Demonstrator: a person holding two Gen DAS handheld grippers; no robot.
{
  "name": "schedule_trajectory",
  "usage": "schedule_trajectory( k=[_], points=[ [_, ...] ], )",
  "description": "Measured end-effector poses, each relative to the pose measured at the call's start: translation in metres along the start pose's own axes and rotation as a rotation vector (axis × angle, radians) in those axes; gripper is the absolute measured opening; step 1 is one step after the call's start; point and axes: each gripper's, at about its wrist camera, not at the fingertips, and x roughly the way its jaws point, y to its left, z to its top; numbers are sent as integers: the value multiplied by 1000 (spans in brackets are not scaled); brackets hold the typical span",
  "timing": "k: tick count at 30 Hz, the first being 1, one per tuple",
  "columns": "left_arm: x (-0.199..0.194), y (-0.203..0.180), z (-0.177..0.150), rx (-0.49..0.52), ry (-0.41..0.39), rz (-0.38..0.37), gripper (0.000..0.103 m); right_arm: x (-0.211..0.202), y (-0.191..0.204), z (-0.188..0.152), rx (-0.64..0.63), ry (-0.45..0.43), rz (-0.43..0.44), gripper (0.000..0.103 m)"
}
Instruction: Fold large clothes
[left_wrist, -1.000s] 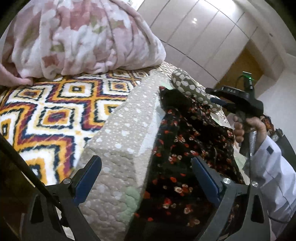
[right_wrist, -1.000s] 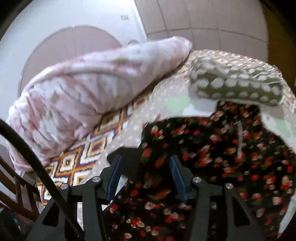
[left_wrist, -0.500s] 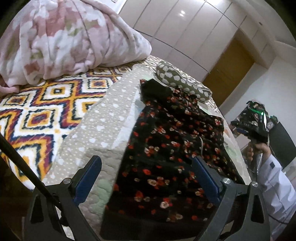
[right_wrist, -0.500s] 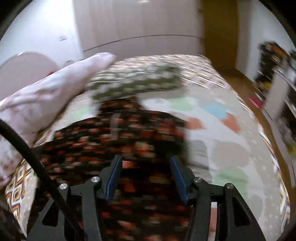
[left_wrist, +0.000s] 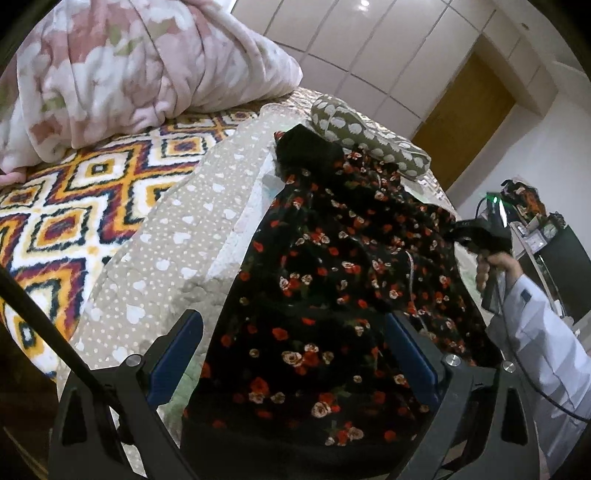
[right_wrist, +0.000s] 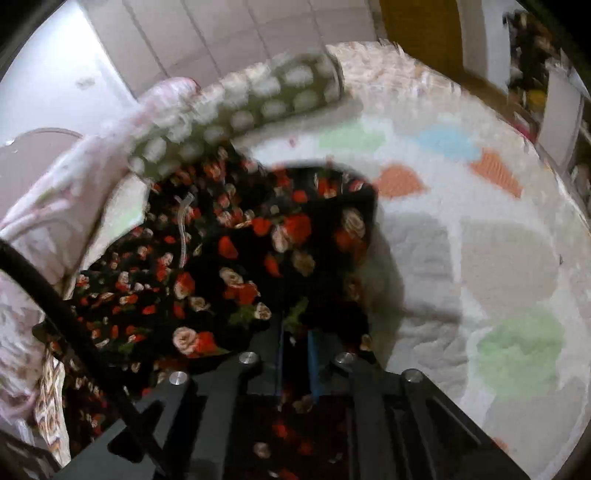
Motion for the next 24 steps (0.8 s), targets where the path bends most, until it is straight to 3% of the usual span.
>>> schedule_trajectory(
  k=[5, 7, 10, 12, 16, 20, 24],
  points=[
    [7, 4, 2, -10, 2, 2, 97, -3, 3, 24, -102, -54, -264, 7],
    [10, 5, 1, -18, 12, -2, 97, 5, -1, 24, -125, -32, -360, 7],
    [8, 6, -1, -20, 12, -3, 97, 7, -6, 17, -140, -14, -385, 8],
    [5, 8, -1, -16, 4, -2, 97, -18, -6, 13, -102, -104, -376, 17],
    [-2, 11, -1, -27, -22, -8, 97, -70, 21, 11, -136, -259, -307, 18],
    [-6, 13, -4, -36, -25, -20, 97, -90, 81, 3, -280, -237, -139, 18],
    [-11, 17, -6, -27, -34, -9, 97, -76, 158, -21, -421, -121, 89, 17]
  ],
)
